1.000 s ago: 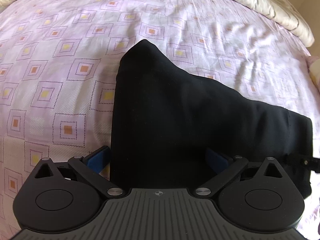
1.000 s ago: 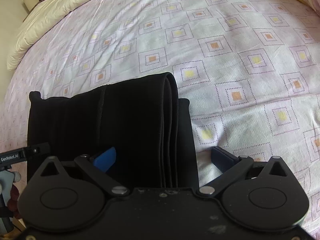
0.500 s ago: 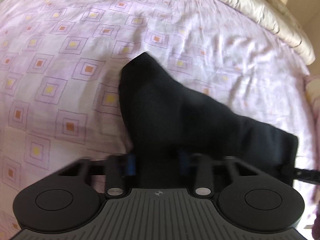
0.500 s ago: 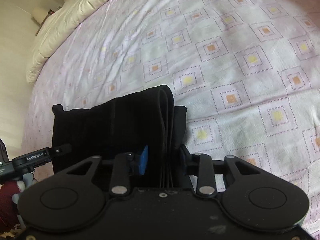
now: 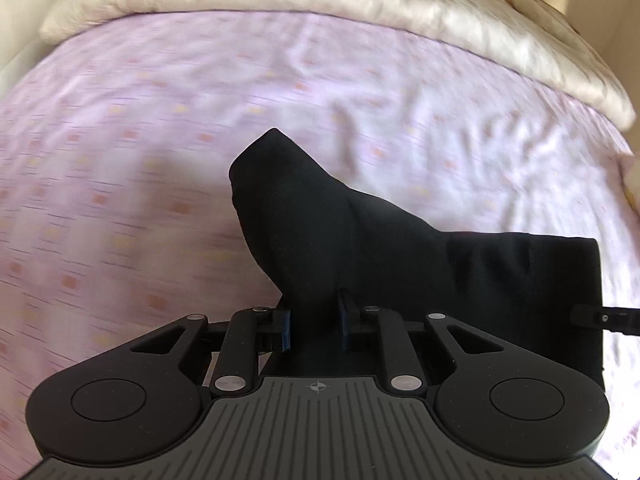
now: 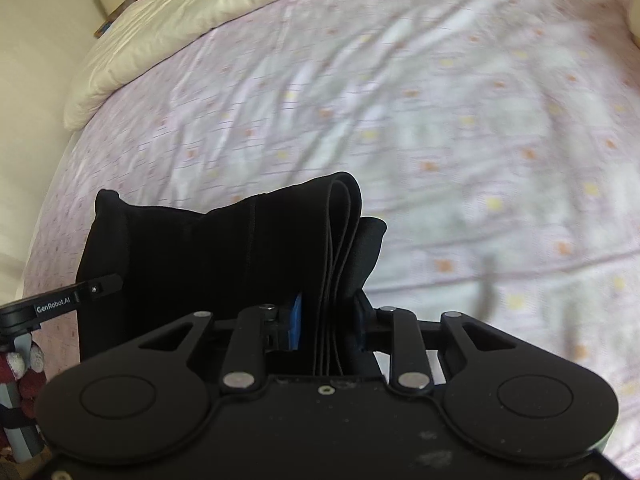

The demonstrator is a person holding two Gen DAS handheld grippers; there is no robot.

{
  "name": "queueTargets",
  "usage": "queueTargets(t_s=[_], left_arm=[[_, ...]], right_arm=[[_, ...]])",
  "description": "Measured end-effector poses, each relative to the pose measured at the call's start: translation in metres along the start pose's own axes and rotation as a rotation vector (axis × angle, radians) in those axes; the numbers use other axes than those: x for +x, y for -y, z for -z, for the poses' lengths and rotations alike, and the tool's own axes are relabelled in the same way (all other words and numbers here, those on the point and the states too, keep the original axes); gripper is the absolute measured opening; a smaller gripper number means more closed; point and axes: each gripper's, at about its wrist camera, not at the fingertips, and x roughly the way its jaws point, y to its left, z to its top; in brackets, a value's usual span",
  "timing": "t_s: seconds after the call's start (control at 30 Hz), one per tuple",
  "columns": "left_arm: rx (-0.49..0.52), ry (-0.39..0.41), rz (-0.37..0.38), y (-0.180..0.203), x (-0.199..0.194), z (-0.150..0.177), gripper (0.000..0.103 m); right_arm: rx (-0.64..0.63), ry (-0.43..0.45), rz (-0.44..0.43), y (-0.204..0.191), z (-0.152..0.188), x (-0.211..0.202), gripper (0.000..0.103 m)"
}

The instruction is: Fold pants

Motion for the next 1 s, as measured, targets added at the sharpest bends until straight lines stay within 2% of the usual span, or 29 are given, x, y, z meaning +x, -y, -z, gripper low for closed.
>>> queueTargets(t_s=[0.27, 0.5, 0.6, 0.63, 0.73, 0.87, 1.0], left_arm=[[-0.044, 0.043, -0.099, -0.117, -0.009, -0.044, 0.018], [-0.058, 0.064, -0.123, -0.201, -0.006, -0.073, 0.016], [-0.063, 0.017, -0.108, -0.224, 0.009, -0.079, 0.019], [-0.073, -0.010, -0.102, -0.229, 0.016, -0.079, 0.025], [-0.131, -0.056, -0.072, -0.249, 0.034, -0.077, 0.032], [-0.202, -0.045, -0.053, -0.259, 0.033, -0.075, 0.033], [-0.143, 0.029, -0.141, -0.251, 0.011, -0.074, 0.032]], right_arm=[[-0.126, -0.025, -0.049, -0.132, -0.040, 0.068, 0.027], [-0.201, -0.014, -0.086, -0.234, -0.075, 0.114, 0.027], [-0.210, -0.015, -0.061, -0.258, -0.082, 0.129, 0.027], [-0.213, -0.021, -0.034, -0.264, -0.083, 0.136, 0.028], [-0.204, -0.069, 0.073, -0.268, -0.088, 0.155, 0.038], [-0.193, -0.091, 0.135, -0.265, -0.088, 0.160, 0.044], [-0.218, -0.049, 0.185, -0.276, -0.089, 0.148, 0.047]])
